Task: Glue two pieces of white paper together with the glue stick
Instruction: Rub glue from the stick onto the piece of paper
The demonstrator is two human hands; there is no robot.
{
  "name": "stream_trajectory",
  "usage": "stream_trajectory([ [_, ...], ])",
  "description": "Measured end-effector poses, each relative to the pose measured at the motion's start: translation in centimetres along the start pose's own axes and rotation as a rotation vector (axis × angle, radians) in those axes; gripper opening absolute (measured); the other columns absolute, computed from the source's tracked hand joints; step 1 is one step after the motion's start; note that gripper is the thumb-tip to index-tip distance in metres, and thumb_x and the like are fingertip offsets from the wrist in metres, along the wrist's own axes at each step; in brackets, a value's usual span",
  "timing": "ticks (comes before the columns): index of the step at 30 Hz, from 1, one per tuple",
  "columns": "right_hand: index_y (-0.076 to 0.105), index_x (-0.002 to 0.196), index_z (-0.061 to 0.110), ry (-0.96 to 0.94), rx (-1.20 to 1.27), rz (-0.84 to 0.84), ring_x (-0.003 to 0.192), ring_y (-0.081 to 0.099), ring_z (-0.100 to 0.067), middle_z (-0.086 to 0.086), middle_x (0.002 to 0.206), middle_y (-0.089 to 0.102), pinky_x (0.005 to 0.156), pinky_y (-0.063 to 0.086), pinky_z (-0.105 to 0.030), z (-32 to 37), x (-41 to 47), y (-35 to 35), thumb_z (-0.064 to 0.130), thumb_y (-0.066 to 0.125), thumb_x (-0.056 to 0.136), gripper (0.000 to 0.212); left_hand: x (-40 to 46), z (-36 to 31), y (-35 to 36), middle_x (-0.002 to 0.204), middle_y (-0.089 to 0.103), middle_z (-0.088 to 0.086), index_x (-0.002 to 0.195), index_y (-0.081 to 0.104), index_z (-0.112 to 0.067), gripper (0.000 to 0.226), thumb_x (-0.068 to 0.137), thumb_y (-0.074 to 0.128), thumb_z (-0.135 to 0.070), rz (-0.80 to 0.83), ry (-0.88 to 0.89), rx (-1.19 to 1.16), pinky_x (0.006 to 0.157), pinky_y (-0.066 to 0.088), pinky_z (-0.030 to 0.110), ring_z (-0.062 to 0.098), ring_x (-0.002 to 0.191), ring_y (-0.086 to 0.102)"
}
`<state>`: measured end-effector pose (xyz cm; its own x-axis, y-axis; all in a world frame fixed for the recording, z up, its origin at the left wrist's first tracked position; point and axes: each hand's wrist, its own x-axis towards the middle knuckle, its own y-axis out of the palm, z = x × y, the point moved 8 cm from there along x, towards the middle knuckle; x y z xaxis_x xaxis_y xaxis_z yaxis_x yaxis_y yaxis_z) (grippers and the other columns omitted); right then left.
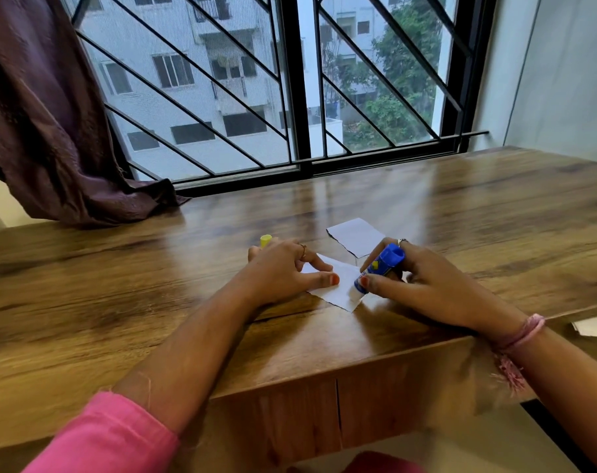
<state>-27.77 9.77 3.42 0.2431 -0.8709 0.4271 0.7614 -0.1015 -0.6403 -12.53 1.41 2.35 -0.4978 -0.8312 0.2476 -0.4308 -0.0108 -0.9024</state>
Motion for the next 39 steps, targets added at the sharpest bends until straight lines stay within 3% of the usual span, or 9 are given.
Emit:
stream_trajectory([
  [2, 0.066, 0.083, 0.021, -0.013, 0.01, 0.015, 0.058, 0.049, -0.011, -0.001, 0.071, 0.061, 0.055, 0.036, -0.014, 0.14, -0.09, 0.12, 0.025, 0.069, 0.083, 0.006, 0.0, -0.01, -0.01, 0.071, 0.043, -0.013, 0.098, 0.071, -0.043, 0.032, 0.076, 0.062, -0.064, -0.004, 0.005, -0.004, 0.079, 0.026, 0.035, -0.003, 0.076, 0.037],
  [10, 0.065, 0.087, 0.021, -0.045, 0.022, 0.063, 0.063, 0.054, -0.018, -0.002, 0.075, 0.065, 0.055, 0.037, -0.015, 0.31, -0.14, 0.48, 0.026, 0.068, 0.085, 0.007, 0.04, -0.08, 0.0, 0.071, 0.043, -0.014, 0.097, 0.071, -0.043, 0.032, 0.075, 0.062, -0.064, 0.005, 0.01, -0.007, 0.078, 0.026, 0.035, -0.002, 0.075, 0.037],
  [14, 0.065, 0.088, 0.021, -0.038, 0.014, 0.021, 0.066, 0.055, -0.021, -0.004, 0.076, 0.064, 0.059, 0.041, -0.027, -0.05, 0.04, 0.13, 0.027, 0.069, 0.084, 0.008, 0.05, -0.21, -0.05, 0.072, 0.043, -0.013, 0.098, 0.07, -0.043, 0.032, 0.075, 0.062, -0.064, 0.007, 0.014, -0.01, 0.078, 0.026, 0.035, -0.001, 0.074, 0.037],
  [20, 0.065, 0.086, 0.023, -0.07, 0.046, 0.047, 0.063, 0.054, -0.017, 0.001, 0.075, 0.064, 0.058, 0.04, -0.023, 0.32, -0.07, 0.33, 0.031, 0.067, 0.083, 0.008, 0.07, -0.19, -0.03, 0.071, 0.044, -0.012, 0.099, 0.07, -0.043, 0.032, 0.075, 0.062, -0.064, 0.007, 0.006, -0.004, 0.082, 0.029, 0.037, 0.0, 0.075, 0.038],
  [24, 0.065, 0.088, 0.024, -0.076, 0.013, 0.056, 0.059, 0.05, -0.01, 0.008, 0.072, 0.061, 0.055, 0.036, -0.012, 0.43, -0.02, 0.47, 0.032, 0.067, 0.085, 0.009, 0.01, -0.3, -0.1, 0.07, 0.042, -0.012, 0.098, 0.07, -0.043, 0.03, 0.076, 0.063, -0.062, 0.008, 0.007, -0.001, 0.08, 0.028, 0.036, 0.001, 0.074, 0.038],
  [27, 0.065, 0.088, 0.024, -0.08, 0.031, 0.071, 0.062, 0.052, -0.015, 0.001, 0.074, 0.063, 0.055, 0.037, -0.013, 0.51, -0.15, 0.55, 0.036, 0.065, 0.083, 0.013, -0.05, -0.34, -0.13, 0.07, 0.041, -0.012, 0.098, 0.07, -0.043, 0.029, 0.076, 0.063, -0.062, 0.006, 0.007, -0.001, 0.081, 0.028, 0.037, 0.004, 0.076, 0.039],
  [31, 0.065, 0.089, 0.023, -0.077, 0.023, 0.056, 0.058, 0.047, -0.007, 0.012, 0.071, 0.06, 0.054, 0.034, -0.01, 0.53, -0.02, 0.49, 0.03, 0.067, 0.085, 0.009, -0.07, -0.39, -0.21, 0.068, 0.04, -0.014, 0.098, 0.07, -0.043, 0.029, 0.077, 0.062, -0.062, 0.006, 0.009, -0.014, 0.077, 0.024, 0.034, 0.001, 0.072, 0.036],
  [35, 0.065, 0.089, 0.02, -0.078, 0.058, 0.061, 0.062, 0.051, -0.014, 0.005, 0.074, 0.063, 0.056, 0.035, -0.012, 0.59, -0.12, 0.4, 0.027, 0.068, 0.085, 0.008, -0.11, -0.31, -0.2, 0.069, 0.041, -0.012, 0.099, 0.071, -0.04, 0.034, 0.075, 0.063, -0.063, 0.001, 0.002, -0.024, 0.074, 0.021, 0.033, -0.001, 0.072, 0.038],
  [39, 0.065, 0.09, 0.021, -0.091, 0.047, 0.087, 0.058, 0.048, -0.004, 0.01, 0.07, 0.06, 0.054, 0.034, -0.01, 0.6, -0.14, 0.8, 0.029, 0.067, 0.086, 0.008, -0.15, -0.26, -0.19, 0.069, 0.042, -0.012, 0.099, 0.071, -0.04, 0.034, 0.075, 0.063, -0.063, 0.005, -0.005, -0.027, 0.074, 0.021, 0.033, -0.002, 0.073, 0.037],
])
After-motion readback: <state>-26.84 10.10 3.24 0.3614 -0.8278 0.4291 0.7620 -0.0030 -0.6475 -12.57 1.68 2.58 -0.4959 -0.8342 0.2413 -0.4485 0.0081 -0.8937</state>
